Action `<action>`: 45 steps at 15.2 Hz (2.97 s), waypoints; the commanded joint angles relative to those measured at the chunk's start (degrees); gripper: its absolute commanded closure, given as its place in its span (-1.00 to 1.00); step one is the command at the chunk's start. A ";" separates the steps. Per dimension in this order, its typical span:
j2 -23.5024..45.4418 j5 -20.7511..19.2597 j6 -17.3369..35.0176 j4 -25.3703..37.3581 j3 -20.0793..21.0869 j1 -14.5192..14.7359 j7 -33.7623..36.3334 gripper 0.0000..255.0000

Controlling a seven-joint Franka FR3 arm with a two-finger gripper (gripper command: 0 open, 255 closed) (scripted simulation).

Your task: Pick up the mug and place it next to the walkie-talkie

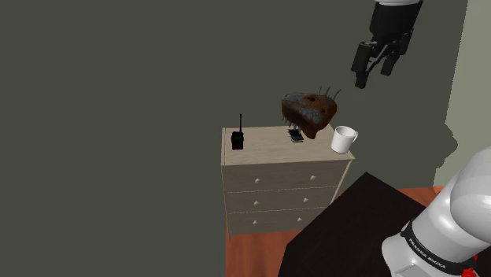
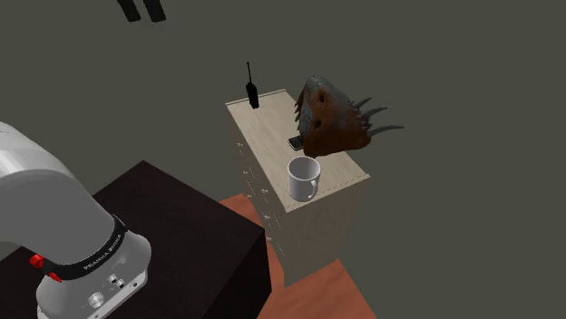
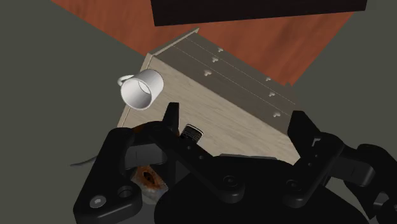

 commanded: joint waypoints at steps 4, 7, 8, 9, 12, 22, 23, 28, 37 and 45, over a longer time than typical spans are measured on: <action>0.37 -1.49 5.25 -4.43 -2.79 -0.70 -2.14 -1.00; 1.56 -3.03 10.72 -8.24 -5.64 -1.55 -4.24 -1.00; 2.16 -3.55 12.60 -9.36 -6.61 -1.86 -4.93 -1.00; 2.86 -4.06 14.50 -10.41 -7.58 -2.18 -5.62 -1.00; 5.58 -5.57 20.36 -13.08 -10.55 -3.15 -7.70 -1.00; 21.50 -8.51 41.04 -16.44 -20.64 -5.47 -15.26 -1.00; 23.60 -8.41 43.10 -16.29 -21.65 -5.51 -16.18 -1.00; 35.21 -5.56 52.99 -14.24 -26.52 -5.04 -22.04 -1.00; 49.64 3.82 63.67 -11.17 -29.26 -4.57 -31.51 -1.00; 52.73 6.31 66.62 -11.29 -28.81 -4.80 -33.30 -1.00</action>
